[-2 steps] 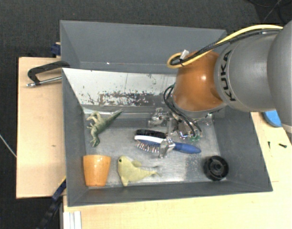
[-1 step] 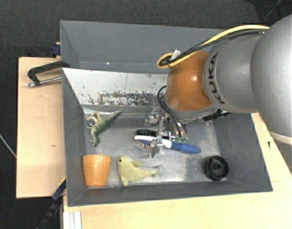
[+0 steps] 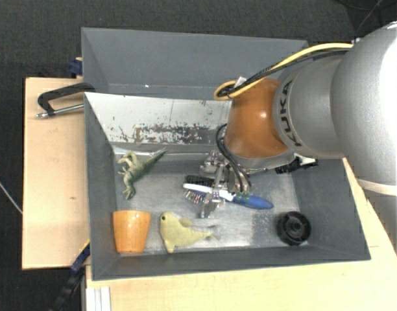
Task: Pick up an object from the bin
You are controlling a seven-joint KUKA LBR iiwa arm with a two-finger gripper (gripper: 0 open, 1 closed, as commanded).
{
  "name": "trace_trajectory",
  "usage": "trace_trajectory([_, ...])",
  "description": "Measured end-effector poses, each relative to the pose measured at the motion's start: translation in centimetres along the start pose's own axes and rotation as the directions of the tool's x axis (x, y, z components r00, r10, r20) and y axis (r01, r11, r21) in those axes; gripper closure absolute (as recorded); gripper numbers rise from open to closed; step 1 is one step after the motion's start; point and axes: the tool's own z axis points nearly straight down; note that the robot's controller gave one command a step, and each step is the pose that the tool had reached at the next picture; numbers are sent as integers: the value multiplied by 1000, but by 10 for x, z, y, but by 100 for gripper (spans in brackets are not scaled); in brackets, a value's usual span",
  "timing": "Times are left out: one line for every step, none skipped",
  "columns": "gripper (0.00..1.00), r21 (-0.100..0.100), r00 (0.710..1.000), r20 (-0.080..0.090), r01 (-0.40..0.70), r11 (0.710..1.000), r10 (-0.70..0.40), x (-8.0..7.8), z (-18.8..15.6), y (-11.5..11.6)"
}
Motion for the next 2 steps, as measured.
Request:
trace_trajectory([0, 2, 1000, 0, 2, 1000, -2, -1, -2, 2])
trace_trajectory([100, 0, 1000, 11, 1, 1000, -1, -4, -4, 2])
